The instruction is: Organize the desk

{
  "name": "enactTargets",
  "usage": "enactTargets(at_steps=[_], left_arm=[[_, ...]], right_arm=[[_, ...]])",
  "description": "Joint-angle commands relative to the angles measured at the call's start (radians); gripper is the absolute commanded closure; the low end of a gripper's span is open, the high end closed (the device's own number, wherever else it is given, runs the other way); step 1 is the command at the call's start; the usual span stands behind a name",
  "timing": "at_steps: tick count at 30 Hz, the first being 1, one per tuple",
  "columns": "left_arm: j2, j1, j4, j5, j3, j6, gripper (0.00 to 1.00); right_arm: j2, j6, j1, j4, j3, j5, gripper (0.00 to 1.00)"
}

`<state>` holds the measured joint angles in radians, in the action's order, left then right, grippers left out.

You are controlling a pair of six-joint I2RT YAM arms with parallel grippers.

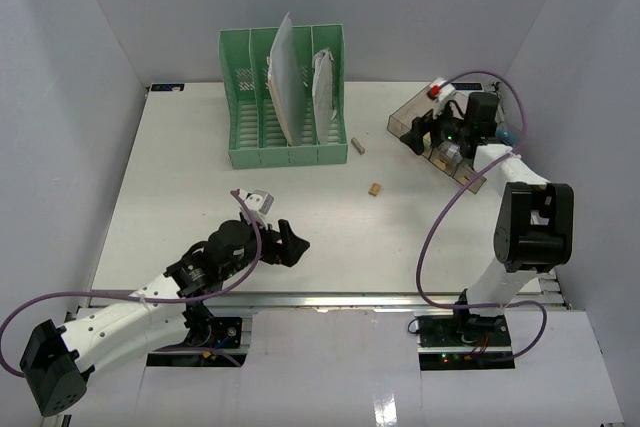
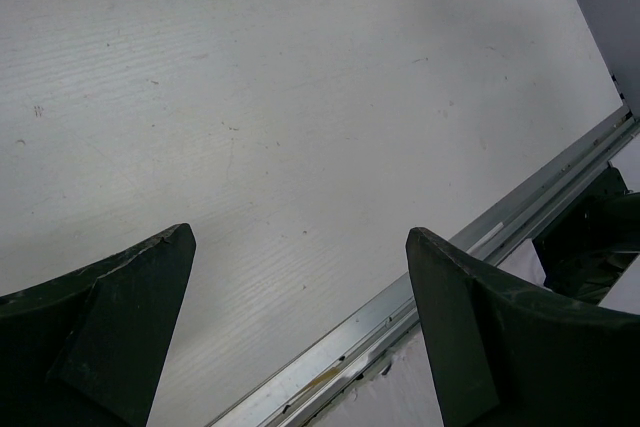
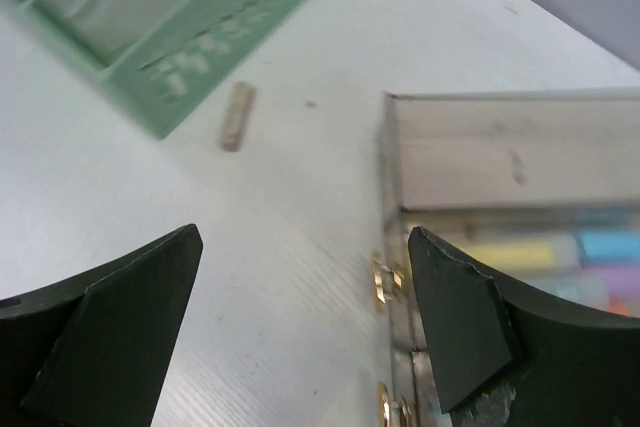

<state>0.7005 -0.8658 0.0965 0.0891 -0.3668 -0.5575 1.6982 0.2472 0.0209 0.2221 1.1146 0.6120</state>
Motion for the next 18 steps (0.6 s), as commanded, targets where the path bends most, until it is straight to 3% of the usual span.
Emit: enactTargets(at_steps=[1,4,6,11,18], left_arm=[[-0.018,0.002,-0.017,-0.009,-0.014,0.007,0.02],[-0.015,0.002,-0.015,-0.02,-0.012,0.002,0.02],[-0.019,0.002,-0.014,-0.027,-0.009,0.001,0.02],[-0.037,0.003,-0.011,-0.019,0.007,-0.004,0.02],[-0.023,0.004,-0.012,-0.012,0.009,0.004,0.02]], right_arm=[[0.064,0.699,-0.109,-0.693,0.142,0.268,0.1],[0.096,0.914,-0.18,-0.805,0.169,0.215,0.05],[0.098,0.92,-0.209,-0.778,0.141,0.131,0.02],[0.091,0.675,-0.318,-0.508,0.059,-0.157,0.0],[0.115,0.522,-0.394,-0.429,0.024,-0.288,0.02]])
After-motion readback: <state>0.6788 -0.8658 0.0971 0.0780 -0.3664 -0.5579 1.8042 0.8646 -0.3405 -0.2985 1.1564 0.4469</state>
